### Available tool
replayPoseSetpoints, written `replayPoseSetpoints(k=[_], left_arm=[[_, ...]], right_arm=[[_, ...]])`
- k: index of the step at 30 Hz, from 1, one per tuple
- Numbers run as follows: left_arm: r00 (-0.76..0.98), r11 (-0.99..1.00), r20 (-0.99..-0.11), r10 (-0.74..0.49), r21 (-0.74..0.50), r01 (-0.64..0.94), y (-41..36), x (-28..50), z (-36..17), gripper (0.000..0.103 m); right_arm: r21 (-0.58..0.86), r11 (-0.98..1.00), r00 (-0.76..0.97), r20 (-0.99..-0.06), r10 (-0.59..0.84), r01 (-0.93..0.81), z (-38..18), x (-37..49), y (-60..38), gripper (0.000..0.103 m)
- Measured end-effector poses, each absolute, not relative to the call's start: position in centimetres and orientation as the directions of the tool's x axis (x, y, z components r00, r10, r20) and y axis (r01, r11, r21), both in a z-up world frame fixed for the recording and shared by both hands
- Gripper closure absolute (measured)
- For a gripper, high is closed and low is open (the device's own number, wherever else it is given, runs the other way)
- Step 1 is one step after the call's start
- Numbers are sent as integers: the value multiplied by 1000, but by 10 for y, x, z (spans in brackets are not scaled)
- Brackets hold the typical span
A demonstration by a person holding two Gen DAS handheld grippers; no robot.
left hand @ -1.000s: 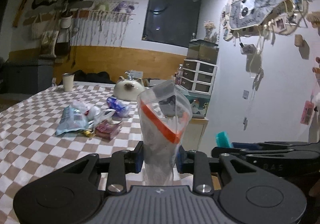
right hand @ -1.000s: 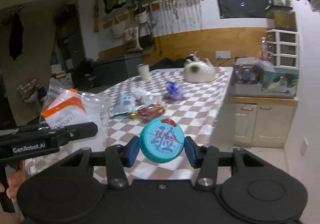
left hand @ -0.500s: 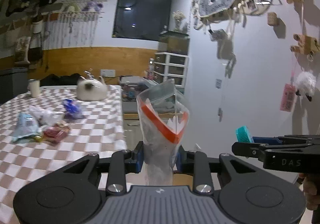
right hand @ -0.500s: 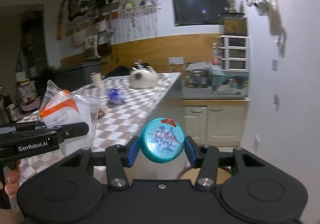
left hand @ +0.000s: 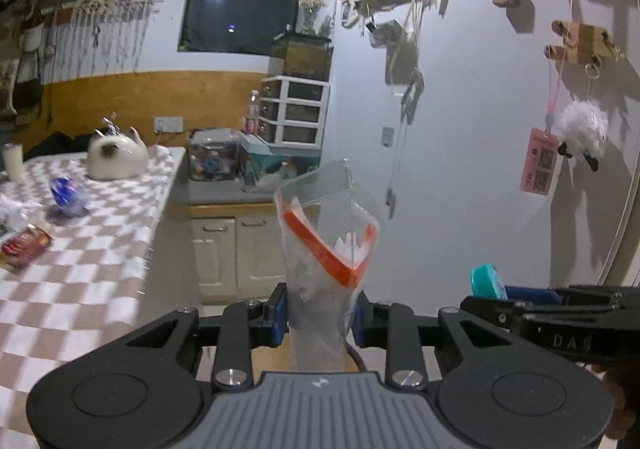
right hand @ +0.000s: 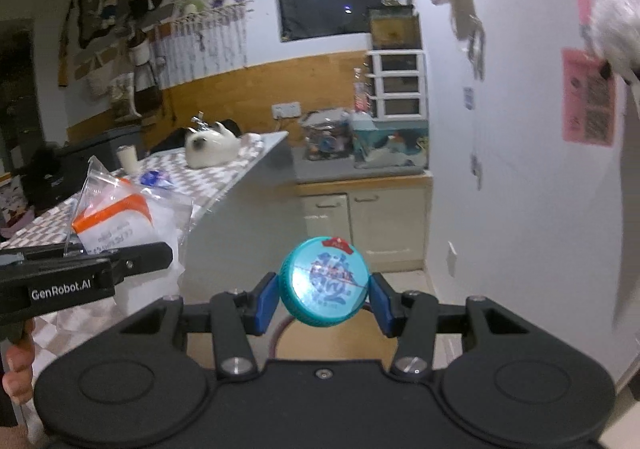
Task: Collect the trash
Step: 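Carry the bag and teal lid with both tools over the wastebasket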
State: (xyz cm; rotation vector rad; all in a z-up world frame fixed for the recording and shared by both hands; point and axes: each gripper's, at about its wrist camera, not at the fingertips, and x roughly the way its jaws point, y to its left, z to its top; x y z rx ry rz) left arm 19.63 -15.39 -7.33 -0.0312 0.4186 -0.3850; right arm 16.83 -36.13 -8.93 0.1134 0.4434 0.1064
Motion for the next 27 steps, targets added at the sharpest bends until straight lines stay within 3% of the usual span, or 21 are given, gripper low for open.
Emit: replayPoseSetpoints(k=[11,17,27], left_arm=[[698,909,-595,-399,-157,386,-221,303,-120,71],[602,898,-713,-359,-89,430,-251,375,-159,71],[466,901,-819,-334,-131,414,-257,474,-253,71]], right_arm=[[199,980,837,-540,93,19,-149,219,-415,53],[226,974,796,-596,108,37,-179,266,-425,53],[297,953,675,-716,180,61,-256,350,-415,53]])
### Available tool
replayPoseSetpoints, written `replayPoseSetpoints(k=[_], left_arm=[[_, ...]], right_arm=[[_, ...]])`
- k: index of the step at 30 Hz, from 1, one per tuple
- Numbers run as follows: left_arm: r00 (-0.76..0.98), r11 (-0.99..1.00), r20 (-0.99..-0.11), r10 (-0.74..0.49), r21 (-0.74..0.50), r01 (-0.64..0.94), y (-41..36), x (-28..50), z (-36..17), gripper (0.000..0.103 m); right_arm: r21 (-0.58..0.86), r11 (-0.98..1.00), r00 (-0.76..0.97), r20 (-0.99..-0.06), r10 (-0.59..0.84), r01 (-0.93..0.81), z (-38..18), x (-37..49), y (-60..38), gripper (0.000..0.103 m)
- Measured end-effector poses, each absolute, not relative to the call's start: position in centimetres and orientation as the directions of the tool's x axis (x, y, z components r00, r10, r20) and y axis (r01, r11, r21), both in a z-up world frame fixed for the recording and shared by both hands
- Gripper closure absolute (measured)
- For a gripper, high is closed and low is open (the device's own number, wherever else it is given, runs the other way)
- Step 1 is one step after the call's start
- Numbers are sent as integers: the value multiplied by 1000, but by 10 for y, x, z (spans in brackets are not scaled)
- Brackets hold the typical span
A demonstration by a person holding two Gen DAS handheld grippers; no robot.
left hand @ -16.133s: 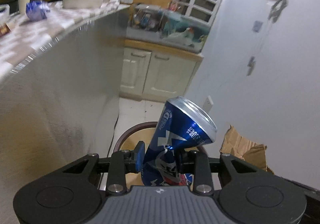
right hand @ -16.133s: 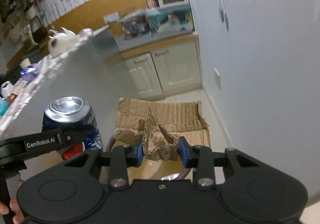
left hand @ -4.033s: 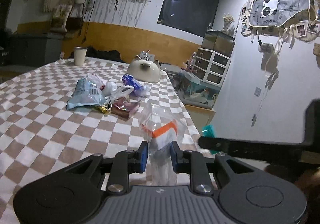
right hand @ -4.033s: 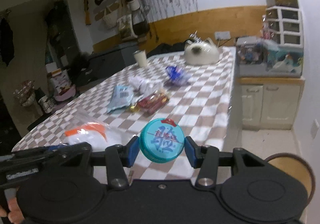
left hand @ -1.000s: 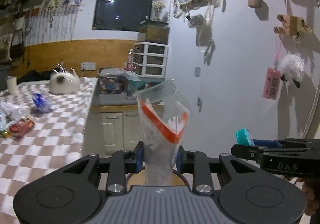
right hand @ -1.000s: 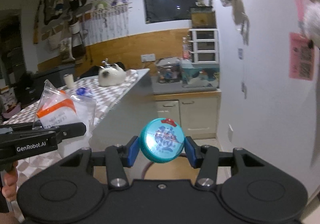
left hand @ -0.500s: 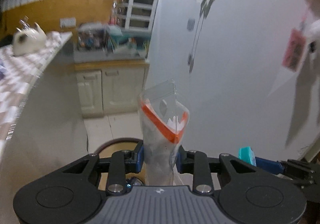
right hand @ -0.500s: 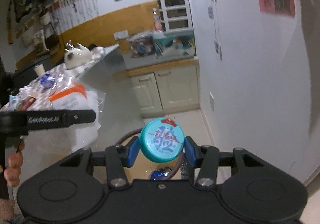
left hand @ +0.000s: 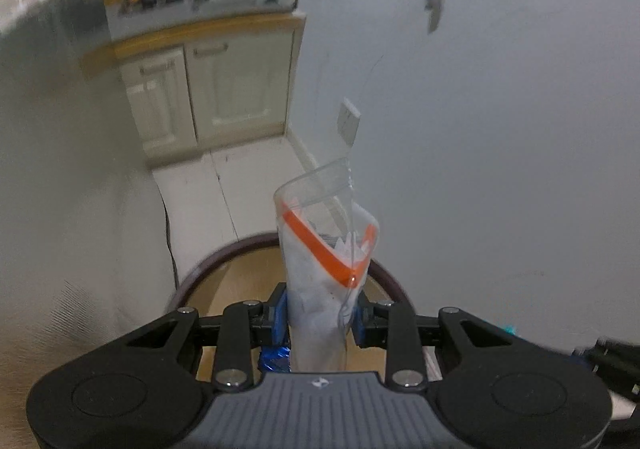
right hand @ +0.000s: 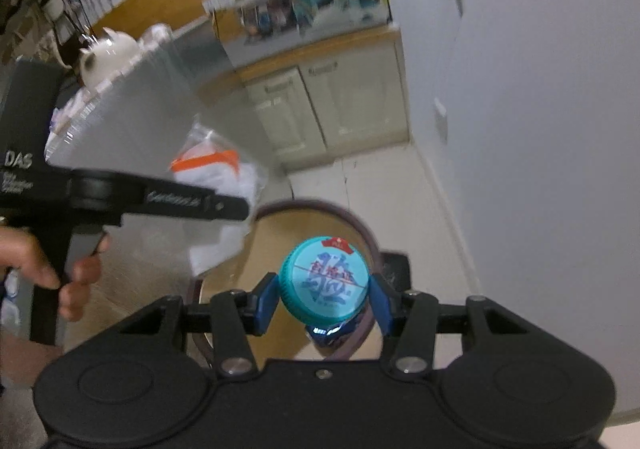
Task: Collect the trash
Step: 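Carry the bag and teal lid with both tools over the wastebasket, then open the left gripper dropping the bag while the right releases the lid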
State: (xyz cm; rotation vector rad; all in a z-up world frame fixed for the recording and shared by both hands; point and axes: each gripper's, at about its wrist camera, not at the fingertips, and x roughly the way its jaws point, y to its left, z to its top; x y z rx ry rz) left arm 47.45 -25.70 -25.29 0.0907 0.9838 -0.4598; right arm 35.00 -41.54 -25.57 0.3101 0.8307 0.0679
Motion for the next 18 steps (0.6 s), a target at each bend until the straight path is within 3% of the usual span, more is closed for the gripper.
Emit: replayPoseSetpoints(k=[10,18], left_arm=[[339,939,-913,-227,-112,325,-229,505,-354,71],[299,952,-933,-202,-115,283,-217,505,-382,66]], right_arm=[[310,947,546,-809,219,79,-325,402,-393,53],[254,967,480,-850,219,9,-347,428,-370,53]])
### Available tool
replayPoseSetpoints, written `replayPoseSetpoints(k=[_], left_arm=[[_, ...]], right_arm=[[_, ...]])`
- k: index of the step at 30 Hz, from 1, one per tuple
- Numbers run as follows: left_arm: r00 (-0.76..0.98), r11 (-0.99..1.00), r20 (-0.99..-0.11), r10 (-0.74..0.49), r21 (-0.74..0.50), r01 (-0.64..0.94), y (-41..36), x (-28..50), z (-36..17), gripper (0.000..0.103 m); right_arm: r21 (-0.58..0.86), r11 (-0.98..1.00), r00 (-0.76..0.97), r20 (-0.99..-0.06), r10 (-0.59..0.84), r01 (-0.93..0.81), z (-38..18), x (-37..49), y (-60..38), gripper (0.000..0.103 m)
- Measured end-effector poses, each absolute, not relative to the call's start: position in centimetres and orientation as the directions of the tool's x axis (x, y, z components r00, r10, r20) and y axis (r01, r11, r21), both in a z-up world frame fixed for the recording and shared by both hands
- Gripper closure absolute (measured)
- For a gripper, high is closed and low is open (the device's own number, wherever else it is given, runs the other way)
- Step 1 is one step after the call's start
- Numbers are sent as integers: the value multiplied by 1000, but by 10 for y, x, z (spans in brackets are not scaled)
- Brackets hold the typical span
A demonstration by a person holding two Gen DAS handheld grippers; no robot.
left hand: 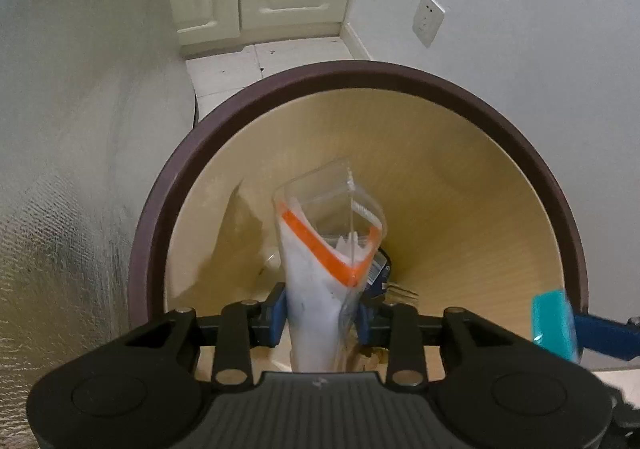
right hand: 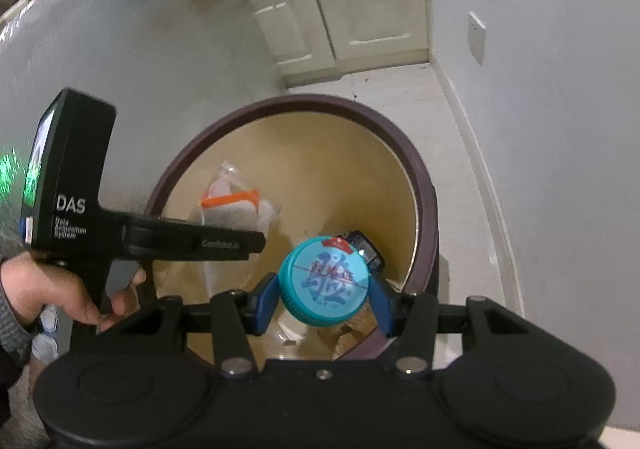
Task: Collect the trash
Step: 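Open the left gripper dropping the bag while the right releases the lid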
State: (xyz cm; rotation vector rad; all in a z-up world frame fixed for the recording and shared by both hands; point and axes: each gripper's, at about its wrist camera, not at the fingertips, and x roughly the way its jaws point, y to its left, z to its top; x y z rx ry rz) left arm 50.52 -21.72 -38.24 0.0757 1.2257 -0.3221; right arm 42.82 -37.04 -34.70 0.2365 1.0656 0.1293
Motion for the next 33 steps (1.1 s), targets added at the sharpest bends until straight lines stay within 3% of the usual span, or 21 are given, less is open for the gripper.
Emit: replayPoseSetpoints(k=[3,11,13,22,25,33], left_arm=[[291,950,-932,-218,-133,284,-218,504,-382,62],[310,947,-925,-218,-125,295,-228,508,-374,39],[326,950,-922,-208,-111,292,-228,507,-368,27],[347,958,-920,-183,-88,273,-228,502,-350,20],[350,959,-919,-183,-89,269,-227,498,-345,17],[353,966,-920,-170,-84,245,-222,486,-334,9]], right_arm=[[236,972,467,-858,213,-9,-351,430,-366,53],[235,971,440,-869,225,-33,-356,428,-365,53],[235,971,437,-871,227,-35,-358,431,-364,53],[217,975,415,-883,221,-58,-363,438,-363,52],[214,975,415,-882,221,-64,-361,435,-362,38],[203,976,428,-877,218,-81,-348,422,-362,34]])
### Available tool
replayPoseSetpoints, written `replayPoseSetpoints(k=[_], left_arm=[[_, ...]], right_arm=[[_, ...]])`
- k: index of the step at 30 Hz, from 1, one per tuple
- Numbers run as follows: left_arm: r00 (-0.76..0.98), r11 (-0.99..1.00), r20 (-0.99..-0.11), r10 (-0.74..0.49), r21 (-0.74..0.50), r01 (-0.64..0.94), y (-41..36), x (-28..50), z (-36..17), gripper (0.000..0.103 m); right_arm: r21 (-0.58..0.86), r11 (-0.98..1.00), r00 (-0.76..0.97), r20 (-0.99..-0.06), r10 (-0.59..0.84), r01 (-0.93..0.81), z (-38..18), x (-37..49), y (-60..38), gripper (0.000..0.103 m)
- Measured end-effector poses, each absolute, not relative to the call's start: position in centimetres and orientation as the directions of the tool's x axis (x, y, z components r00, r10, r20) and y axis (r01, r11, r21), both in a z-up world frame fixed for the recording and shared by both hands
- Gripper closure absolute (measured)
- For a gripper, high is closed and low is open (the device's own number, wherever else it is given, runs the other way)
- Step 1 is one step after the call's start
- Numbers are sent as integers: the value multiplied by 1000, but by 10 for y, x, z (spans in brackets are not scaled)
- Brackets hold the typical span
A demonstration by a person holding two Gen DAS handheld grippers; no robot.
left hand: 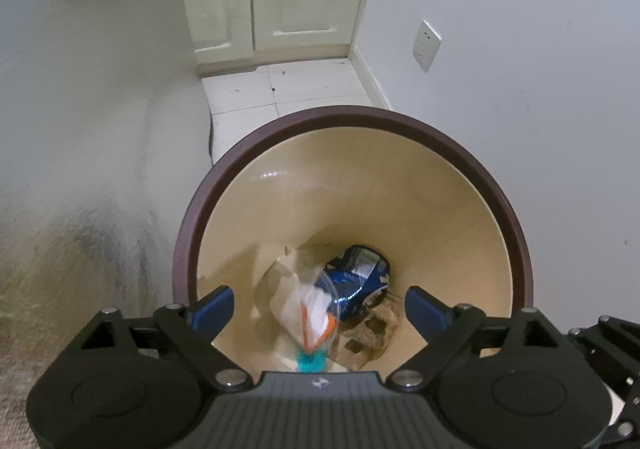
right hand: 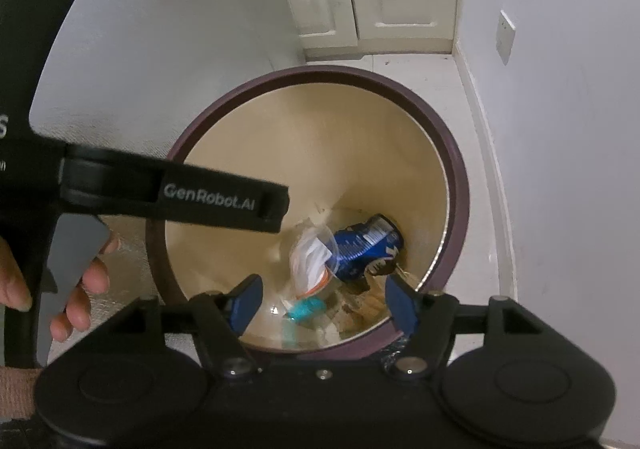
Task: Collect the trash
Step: 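Open the left gripper dropping the bag while the right releases the lid, then withdraw both open tools from the wastebasket back toward the table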
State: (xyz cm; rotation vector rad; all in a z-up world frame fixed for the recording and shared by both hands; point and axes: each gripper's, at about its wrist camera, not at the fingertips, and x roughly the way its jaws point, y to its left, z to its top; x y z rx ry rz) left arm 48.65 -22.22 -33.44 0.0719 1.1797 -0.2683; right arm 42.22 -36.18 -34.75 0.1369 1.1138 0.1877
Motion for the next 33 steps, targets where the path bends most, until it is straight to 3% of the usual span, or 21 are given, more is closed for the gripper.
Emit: replayPoseSetpoints(k=[10,22,33], left_arm=[[363,982,-923,-130,-68,179,-202,465,-314,0],[377,986,-920,-110,-53,159,-182,431,-288,0],[394,985,-912,-114,-53,163,-170,393,-263,0]], right_arm=[[180,980,461,-864,201,-89,-321,404,-362,25],[147,986,479,-862,166,-77,-297,373,-359,0],[115,992,518,-846,124,-50,-276,334,-367,0]])
